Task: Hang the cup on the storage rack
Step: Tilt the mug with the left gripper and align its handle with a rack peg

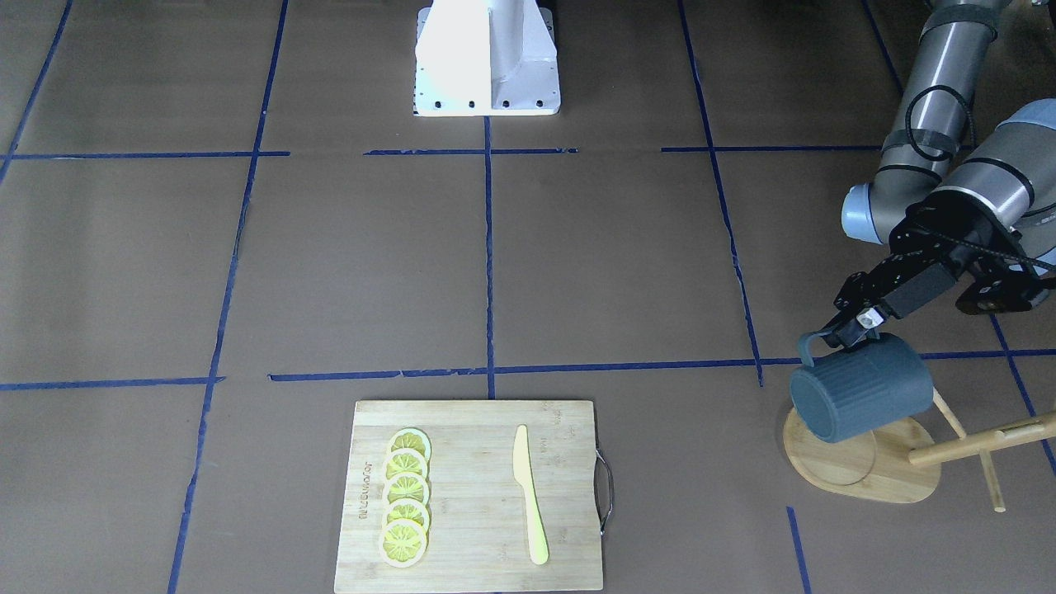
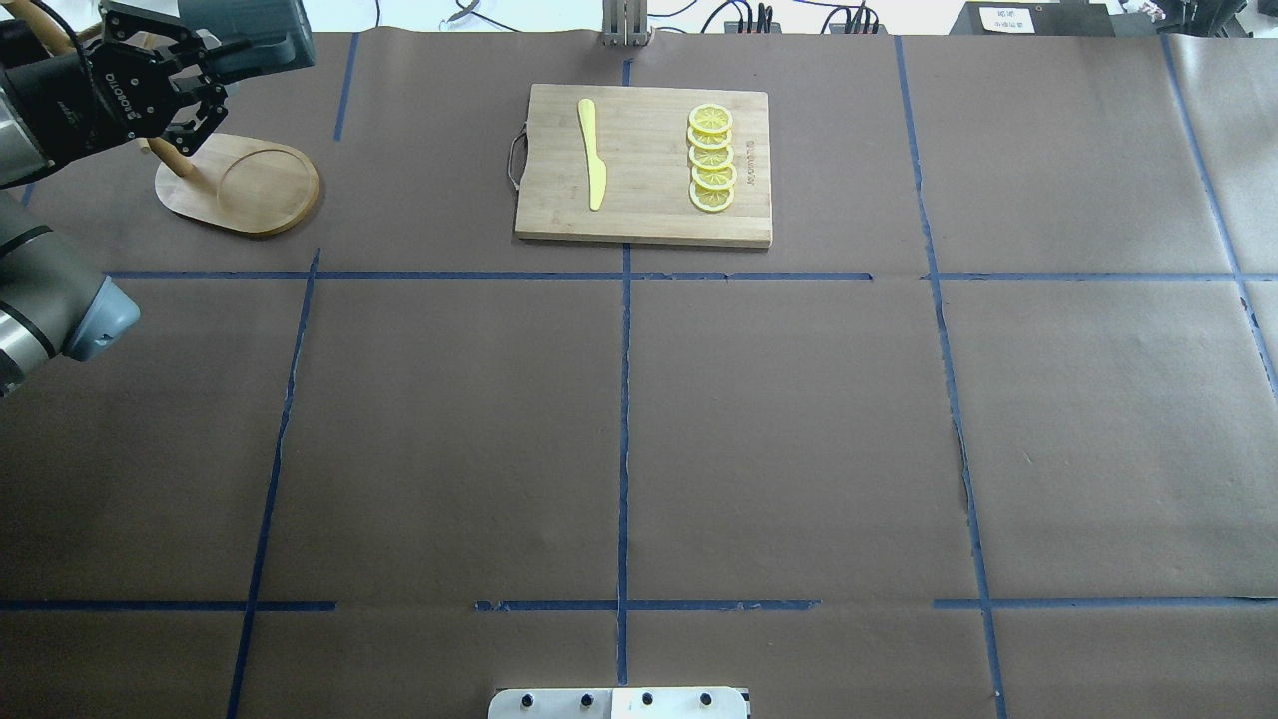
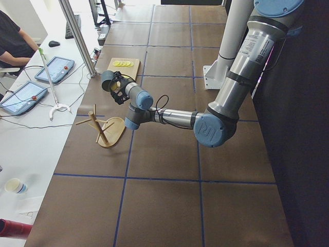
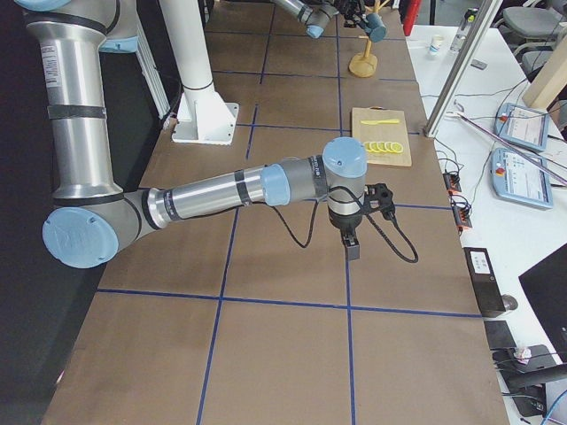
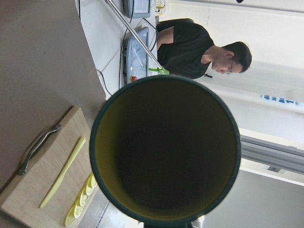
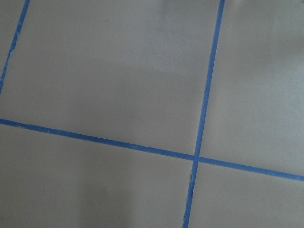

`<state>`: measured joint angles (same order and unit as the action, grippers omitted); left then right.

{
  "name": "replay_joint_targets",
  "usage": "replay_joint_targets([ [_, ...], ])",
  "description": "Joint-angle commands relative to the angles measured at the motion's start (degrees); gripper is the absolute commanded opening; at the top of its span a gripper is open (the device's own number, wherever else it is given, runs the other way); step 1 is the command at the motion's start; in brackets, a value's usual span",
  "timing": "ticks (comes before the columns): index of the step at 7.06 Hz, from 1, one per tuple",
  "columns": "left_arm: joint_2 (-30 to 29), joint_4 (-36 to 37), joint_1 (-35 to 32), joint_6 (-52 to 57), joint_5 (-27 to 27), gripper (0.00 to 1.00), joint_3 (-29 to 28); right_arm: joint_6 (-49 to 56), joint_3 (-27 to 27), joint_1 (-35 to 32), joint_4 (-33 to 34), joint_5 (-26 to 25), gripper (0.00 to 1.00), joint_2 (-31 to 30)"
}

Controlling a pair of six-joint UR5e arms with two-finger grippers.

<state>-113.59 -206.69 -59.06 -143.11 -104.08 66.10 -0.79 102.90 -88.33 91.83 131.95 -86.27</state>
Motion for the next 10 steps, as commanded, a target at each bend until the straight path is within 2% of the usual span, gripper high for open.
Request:
replay_joint_targets([
  [1,-0.5,-10.5,0.4,-9.1,6.4,0.0,-6.0,0.0,0.0,-0.2,0.0,0.0,1.0,0.5],
  [4,-0.8,-15.8,2.3,-11.0,14.1,0.0,-10.5,0.0,0.0,-0.4,0.1,0.1,1.0,0.8],
  [7,-2.9,-15.9,2.6,-11.0,14.5,0.0,-14.2,0.0,-0.1,-0.5,0.2,0.1,1.0,1.4],
  [10,-3.9,-15.9,2.7,-11.0,18.2,0.0,-15.7,0.0,-0.2,-0.6,0.2,0.1,1.0,1.4],
])
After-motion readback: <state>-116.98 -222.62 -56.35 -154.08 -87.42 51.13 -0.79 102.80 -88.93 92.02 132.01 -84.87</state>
